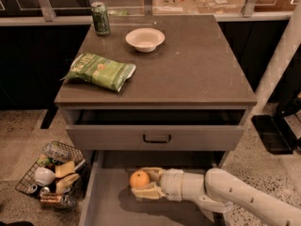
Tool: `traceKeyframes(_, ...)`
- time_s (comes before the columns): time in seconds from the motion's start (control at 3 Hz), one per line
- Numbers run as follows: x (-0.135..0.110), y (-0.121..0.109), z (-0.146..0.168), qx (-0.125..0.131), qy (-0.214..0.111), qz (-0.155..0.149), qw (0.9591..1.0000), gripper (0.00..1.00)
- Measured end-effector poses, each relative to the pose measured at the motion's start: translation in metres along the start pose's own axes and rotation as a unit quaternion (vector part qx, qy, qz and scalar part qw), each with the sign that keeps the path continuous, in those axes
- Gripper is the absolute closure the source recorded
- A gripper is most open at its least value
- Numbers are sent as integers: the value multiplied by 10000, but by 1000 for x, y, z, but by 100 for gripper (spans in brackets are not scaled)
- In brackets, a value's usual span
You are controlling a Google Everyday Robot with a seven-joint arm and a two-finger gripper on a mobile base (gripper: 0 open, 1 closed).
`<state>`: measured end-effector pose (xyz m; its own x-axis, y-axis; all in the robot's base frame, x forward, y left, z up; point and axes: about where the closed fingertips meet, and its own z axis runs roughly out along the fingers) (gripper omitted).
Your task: Place orange into middle drawer
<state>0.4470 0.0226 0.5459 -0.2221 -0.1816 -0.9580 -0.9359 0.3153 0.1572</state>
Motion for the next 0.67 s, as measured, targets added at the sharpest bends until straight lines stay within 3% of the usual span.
traceKeyframes(0.33,8,-9,11,-49,-16,3,10000,100)
traceKeyframes(0.67,49,-21,68,-382,-168,251,9988,100)
